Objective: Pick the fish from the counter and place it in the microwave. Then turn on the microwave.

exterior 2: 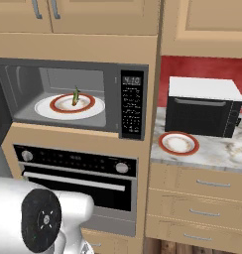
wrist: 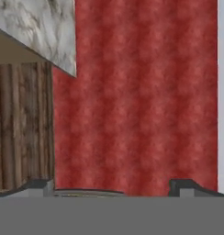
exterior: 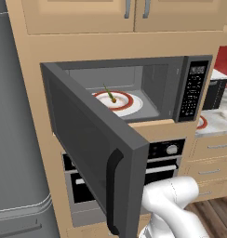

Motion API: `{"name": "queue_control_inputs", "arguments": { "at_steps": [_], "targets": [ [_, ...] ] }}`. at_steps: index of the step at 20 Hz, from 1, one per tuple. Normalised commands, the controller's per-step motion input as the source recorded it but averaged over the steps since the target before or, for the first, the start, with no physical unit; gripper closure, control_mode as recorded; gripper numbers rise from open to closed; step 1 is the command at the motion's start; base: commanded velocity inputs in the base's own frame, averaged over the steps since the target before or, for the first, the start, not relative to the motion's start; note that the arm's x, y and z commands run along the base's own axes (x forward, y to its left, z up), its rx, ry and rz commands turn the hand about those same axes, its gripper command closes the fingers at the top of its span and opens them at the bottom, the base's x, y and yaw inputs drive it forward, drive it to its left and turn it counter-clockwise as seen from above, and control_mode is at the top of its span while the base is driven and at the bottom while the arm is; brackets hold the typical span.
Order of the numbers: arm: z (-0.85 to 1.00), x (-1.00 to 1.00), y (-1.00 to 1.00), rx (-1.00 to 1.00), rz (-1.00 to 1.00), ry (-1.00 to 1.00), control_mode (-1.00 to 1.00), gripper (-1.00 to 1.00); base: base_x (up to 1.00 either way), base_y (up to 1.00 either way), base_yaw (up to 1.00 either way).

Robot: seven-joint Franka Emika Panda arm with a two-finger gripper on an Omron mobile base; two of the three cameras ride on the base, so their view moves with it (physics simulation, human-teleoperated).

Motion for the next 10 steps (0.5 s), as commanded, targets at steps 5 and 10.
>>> {"name": "queue_control_inputs", "arguments": {
  "at_steps": [5,10],
  "targets": [
    [-0.05,-0.38,0.11,0.02,-0.16,-0.11,-1.00,-1.00,0.00,0.00,0.00],
    [-0.07,-0.35,0.21,0.04,-0.17,-0.12,-1.00,-1.00,0.00,0.00,0.00]
  ]
}}
